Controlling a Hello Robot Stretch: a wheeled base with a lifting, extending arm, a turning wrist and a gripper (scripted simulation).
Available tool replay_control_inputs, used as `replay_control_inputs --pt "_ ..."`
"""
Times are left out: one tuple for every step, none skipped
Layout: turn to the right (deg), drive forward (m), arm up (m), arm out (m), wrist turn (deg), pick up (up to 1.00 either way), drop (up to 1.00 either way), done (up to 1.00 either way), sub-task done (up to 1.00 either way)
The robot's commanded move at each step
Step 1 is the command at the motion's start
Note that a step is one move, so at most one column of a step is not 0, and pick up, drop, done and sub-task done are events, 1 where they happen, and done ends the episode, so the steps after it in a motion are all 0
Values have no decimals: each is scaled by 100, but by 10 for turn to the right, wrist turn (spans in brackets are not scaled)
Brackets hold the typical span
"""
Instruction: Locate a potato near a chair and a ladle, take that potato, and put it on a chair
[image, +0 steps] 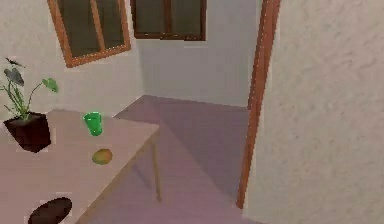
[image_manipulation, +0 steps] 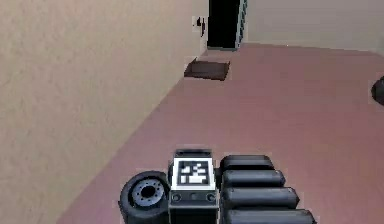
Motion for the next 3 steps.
replay_control_inputs --pt "-450 0 0 0 0 0 0 0 0" --pt "-450 0 0 0 0 0 0 0 0" --pt "-390 0 0 0 0 0 0 0 0"
